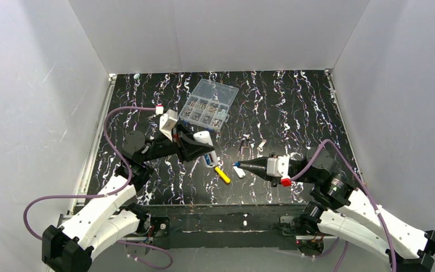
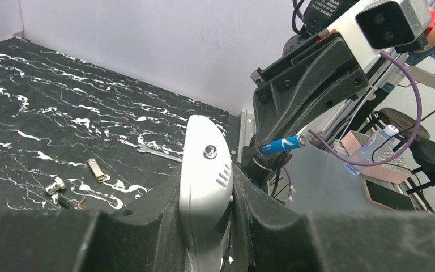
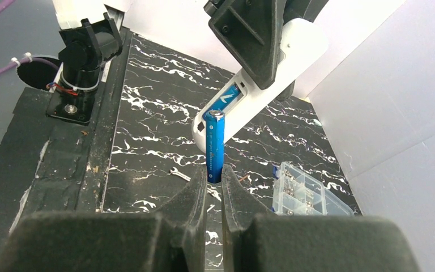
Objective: Load the batteries into the remote control
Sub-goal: Place the battery at the center of the board, then pick up the battery from the center of the board, then load the battery into the remote control.
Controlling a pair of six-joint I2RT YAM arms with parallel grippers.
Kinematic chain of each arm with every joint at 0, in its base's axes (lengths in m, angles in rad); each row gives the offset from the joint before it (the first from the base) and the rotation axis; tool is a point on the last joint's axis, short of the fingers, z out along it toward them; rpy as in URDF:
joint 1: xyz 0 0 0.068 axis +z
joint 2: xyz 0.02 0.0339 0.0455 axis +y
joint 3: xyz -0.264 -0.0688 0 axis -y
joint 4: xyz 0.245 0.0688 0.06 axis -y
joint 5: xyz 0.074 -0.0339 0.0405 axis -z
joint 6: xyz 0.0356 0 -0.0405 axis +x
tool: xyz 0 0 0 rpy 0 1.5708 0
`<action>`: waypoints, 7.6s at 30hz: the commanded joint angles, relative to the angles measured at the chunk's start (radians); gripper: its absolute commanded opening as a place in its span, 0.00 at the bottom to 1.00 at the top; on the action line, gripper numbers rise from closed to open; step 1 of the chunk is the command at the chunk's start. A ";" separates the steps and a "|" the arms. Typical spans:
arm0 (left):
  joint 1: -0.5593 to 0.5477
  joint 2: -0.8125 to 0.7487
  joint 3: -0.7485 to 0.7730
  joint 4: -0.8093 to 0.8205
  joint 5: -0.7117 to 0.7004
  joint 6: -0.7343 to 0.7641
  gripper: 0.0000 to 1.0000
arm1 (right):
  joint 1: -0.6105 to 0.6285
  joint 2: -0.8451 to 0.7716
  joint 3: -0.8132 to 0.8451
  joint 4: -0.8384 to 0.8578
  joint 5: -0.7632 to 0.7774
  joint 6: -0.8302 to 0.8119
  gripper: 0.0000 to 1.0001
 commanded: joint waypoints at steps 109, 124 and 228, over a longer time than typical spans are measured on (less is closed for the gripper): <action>-0.013 -0.182 -0.008 -0.122 -0.051 0.067 0.00 | -0.475 0.583 0.188 -0.743 0.272 -0.398 0.66; -0.013 -0.209 -0.030 -0.138 -0.071 0.085 0.00 | -0.480 0.595 0.017 -0.608 0.056 -0.654 0.56; -0.123 0.155 -0.040 0.076 -0.682 -0.667 0.00 | 0.063 0.549 0.380 -0.099 0.611 0.732 0.01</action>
